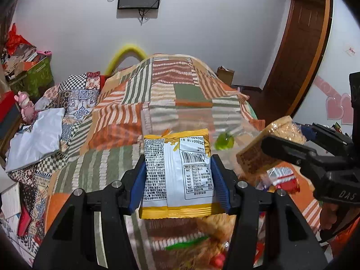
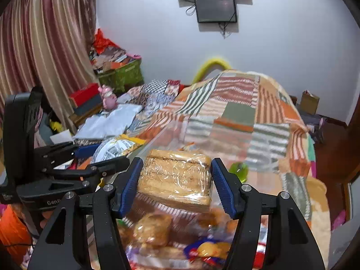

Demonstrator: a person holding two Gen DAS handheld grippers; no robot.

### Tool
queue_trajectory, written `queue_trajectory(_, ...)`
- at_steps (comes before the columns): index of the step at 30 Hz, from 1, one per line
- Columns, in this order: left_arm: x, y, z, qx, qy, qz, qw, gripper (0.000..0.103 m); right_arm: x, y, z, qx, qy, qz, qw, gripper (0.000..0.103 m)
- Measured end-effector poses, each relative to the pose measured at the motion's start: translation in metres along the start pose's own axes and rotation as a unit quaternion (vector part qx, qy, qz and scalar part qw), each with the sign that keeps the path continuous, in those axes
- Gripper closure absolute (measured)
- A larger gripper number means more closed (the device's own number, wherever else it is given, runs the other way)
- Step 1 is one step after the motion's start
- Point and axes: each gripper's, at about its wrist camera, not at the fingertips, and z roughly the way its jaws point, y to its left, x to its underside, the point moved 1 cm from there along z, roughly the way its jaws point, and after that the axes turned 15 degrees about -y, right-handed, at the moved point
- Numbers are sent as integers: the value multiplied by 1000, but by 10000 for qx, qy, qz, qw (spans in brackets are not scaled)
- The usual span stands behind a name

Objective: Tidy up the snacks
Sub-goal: 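Lift both bags over the clear box and release them inside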

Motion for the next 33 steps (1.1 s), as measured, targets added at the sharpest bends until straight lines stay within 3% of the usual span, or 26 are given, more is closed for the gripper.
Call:
queue_trajectory(6, -11, -6, 29, 20, 74, -21, 10000, 49, -11, -25, 15, 204, -79, 90, 9997, 45)
queue_trajectory(16, -4, -14, 100, -73, 521, 183, 9984, 49, 5, -76, 52, 520, 280, 429, 9973, 45)
queue_trajectory(22, 9, -16, 134, -159, 810, 305, 9961, 49, 18, -89, 64, 502, 595, 496, 9957, 45)
queue_trajectory(33, 17, -23, 159, -317, 1026, 716, 9916, 49, 34, -93, 78, 404, 1050, 448, 9926, 45)
